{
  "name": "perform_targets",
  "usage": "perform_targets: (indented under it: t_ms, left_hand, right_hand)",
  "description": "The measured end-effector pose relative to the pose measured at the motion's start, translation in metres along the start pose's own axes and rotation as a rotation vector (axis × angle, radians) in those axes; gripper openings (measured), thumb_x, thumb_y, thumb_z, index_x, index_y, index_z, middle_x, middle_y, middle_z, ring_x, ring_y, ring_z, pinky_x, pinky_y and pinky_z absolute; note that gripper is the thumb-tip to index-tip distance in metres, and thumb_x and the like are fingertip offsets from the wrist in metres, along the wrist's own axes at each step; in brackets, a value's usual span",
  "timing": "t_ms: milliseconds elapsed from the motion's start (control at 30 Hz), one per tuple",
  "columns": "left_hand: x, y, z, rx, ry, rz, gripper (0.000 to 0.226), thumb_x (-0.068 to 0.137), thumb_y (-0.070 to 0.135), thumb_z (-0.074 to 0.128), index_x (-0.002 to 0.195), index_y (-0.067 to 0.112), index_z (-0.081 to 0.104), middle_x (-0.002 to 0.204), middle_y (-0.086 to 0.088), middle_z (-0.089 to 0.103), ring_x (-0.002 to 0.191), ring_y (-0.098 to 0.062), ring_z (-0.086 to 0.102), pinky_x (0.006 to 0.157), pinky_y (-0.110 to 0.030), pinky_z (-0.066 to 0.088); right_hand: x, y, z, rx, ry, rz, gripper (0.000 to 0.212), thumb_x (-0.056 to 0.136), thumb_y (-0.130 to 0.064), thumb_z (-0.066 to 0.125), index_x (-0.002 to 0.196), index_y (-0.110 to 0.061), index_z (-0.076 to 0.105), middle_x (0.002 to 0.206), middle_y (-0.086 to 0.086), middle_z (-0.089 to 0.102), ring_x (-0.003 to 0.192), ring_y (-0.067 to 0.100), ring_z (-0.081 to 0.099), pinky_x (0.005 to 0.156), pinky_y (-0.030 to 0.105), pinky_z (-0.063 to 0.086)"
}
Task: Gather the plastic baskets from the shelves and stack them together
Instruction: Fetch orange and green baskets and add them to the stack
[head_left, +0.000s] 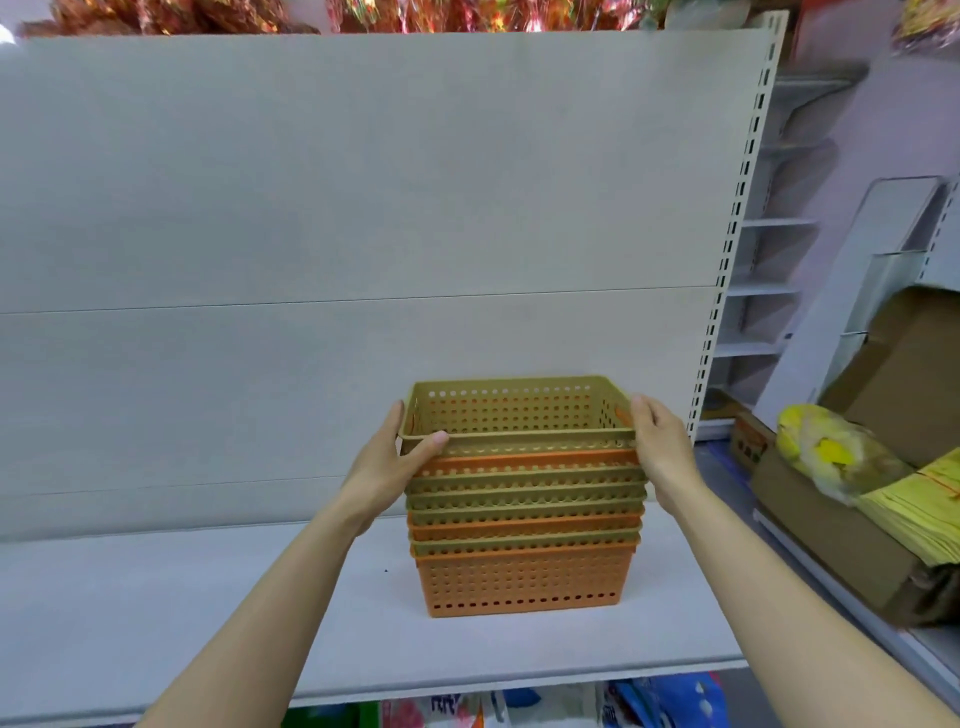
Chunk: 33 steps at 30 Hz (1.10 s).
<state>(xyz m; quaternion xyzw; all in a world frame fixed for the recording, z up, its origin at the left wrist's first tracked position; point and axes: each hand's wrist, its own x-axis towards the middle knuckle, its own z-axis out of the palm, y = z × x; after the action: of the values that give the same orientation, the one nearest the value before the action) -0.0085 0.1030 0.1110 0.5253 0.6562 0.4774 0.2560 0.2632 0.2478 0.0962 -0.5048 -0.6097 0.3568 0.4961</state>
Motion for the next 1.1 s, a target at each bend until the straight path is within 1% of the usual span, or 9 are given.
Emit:
perform_targets:
  t_ms: [67,133,200,267,367,500,733,833,1100]
  left_hand:
    - [0.002,-0.004,-0.003,0.032,0.002,-0.017,0.062,0.086,0.059,0.062,0.141,0.038,0.041,0.129,0.019,0.060,0.115,-0.005,0.059,0.098,-0.035,0.051]
    - [-0.001,-0.002,-0.004,0.065,0.000,-0.022,0.067,0.079,0.066,0.062,0.138,0.038,0.044,0.128,0.020,0.060,0.117,-0.006,0.059,0.102,-0.040,0.049]
    - [-0.006,-0.001,-0.005,0.121,0.012,0.013,0.054,0.083,0.059,0.063,0.130,0.041,0.045,0.118,0.032,0.056,0.111,0.003,0.055,0.100,-0.034,0.046]
    - [-0.013,-0.002,-0.009,0.234,0.056,0.052,0.060,0.088,0.052,0.064,0.141,0.038,0.039,0.127,0.034,0.049,0.119,-0.002,0.049,0.105,-0.034,0.037]
    - [-0.026,-0.007,-0.021,0.557,0.165,0.153,0.085,0.085,0.063,0.059,0.153,0.021,0.031,0.156,0.003,0.041,0.142,-0.022,0.037,0.118,-0.048,0.026]
    - [-0.061,-0.021,-0.040,0.813,0.251,0.215,0.082,0.085,0.065,0.056,0.149,0.017,0.039,0.152,-0.002,0.046,0.137,-0.025,0.043,0.112,-0.042,0.033]
    - [-0.161,-0.059,-0.058,1.019,0.343,0.274,0.050,0.084,0.038,0.075,0.125,0.011,0.063,0.121,-0.007,0.065,0.106,-0.033,0.062,0.089,-0.046,0.048]
    - [-0.204,-0.084,-0.065,1.070,0.366,0.216,0.047,0.079,0.029,0.081,0.119,0.008,0.067,0.113,-0.011,0.068,0.094,-0.037,0.065,0.081,-0.047,0.051]
    - [-0.303,-0.129,-0.102,1.063,0.418,-0.004,0.052,0.072,0.018,0.081,0.120,0.009,0.066,0.113,-0.011,0.067,0.097,-0.037,0.065,0.082,-0.046,0.054]
  right_hand:
    - [0.001,0.002,-0.001,0.005,-0.008,0.020,0.038,0.101,-0.044,0.036,0.118,-0.017,0.057,0.115,0.003,0.062,0.093,0.012,0.057,0.077,0.034,0.046]
    - [-0.001,0.003,-0.001,-0.041,0.017,0.018,0.045,0.100,-0.046,0.038,0.127,-0.015,0.055,0.120,0.004,0.061,0.097,0.012,0.058,0.074,0.033,0.046]
    - [-0.007,0.001,-0.001,-0.189,0.142,-0.082,0.052,0.099,-0.047,0.041,0.137,-0.012,0.049,0.136,0.008,0.054,0.121,0.023,0.051,0.094,0.039,0.044]
    - [-0.021,-0.007,-0.001,-0.320,0.257,-0.260,0.053,0.098,-0.045,0.044,0.138,-0.010,0.046,0.140,0.008,0.050,0.131,0.026,0.041,0.106,0.043,0.035]
    - [-0.051,-0.024,0.007,-0.412,0.244,-0.534,0.048,0.097,-0.042,0.046,0.133,-0.010,0.050,0.132,0.006,0.056,0.125,0.023,0.044,0.106,0.041,0.034]
    - [-0.094,-0.036,0.034,-0.431,0.112,-0.750,0.046,0.094,-0.040,0.048,0.129,-0.010,0.055,0.126,0.005,0.060,0.121,0.022,0.048,0.107,0.037,0.030]
    - [-0.181,-0.016,0.098,-0.346,-0.111,-0.994,0.035,0.091,-0.028,0.056,0.118,-0.007,0.063,0.113,0.006,0.066,0.108,0.023,0.057,0.099,0.029,0.033]
    - [-0.221,-0.001,0.124,-0.297,-0.196,-1.030,0.034,0.090,-0.028,0.056,0.114,-0.006,0.064,0.109,0.008,0.067,0.102,0.027,0.059,0.094,0.033,0.038]
    - [-0.323,0.007,0.180,-0.199,-0.437,-1.044,0.035,0.083,-0.020,0.056,0.115,-0.007,0.064,0.108,0.008,0.067,0.099,0.026,0.058,0.090,0.034,0.041]
